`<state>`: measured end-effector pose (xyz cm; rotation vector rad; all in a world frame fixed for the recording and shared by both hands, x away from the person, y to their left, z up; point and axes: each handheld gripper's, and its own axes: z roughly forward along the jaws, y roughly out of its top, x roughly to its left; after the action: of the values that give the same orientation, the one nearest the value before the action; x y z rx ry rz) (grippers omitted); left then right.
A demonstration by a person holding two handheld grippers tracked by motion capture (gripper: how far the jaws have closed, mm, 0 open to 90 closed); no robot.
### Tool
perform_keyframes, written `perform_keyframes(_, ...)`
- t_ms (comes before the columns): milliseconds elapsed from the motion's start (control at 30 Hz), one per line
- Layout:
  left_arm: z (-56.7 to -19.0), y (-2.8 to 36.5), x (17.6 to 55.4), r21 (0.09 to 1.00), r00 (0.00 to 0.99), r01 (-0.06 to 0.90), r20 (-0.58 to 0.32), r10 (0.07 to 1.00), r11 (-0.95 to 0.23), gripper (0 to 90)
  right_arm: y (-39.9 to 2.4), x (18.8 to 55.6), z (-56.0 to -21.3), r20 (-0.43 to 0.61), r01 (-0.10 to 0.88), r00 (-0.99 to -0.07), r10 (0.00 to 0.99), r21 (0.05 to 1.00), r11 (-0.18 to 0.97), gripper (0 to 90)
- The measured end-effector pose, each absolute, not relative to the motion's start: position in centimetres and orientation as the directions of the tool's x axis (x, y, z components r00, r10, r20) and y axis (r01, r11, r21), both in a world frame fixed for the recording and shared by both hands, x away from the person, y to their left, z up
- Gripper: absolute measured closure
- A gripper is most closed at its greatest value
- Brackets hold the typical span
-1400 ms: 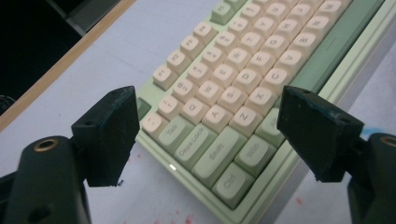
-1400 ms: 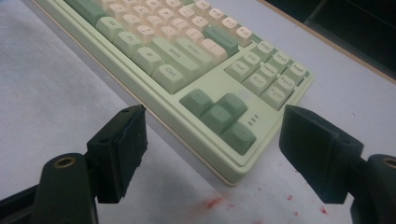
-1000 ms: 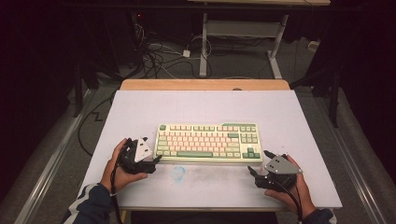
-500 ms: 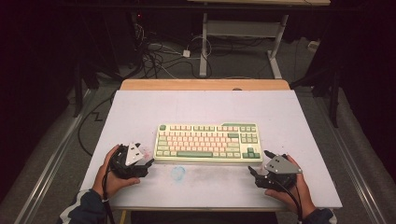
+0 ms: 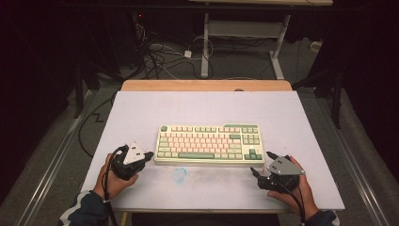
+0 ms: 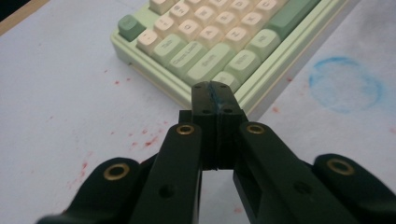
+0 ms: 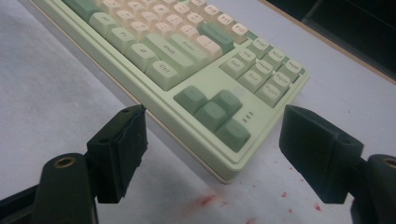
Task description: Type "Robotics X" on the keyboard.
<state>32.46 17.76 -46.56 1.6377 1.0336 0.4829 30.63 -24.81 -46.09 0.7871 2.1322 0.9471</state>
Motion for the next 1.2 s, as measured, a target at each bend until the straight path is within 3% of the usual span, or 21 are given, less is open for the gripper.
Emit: perform_keyframes(1200, -46.3, 6.1, 35.5, 0.902, 0.712, 0.379, -0.142, 0.687, -0.207, 87.2, -24.6, 30.8, -46.4, -0.326, 0.256, -0.606, 0.725, 0.783, 0.567, 24.5)
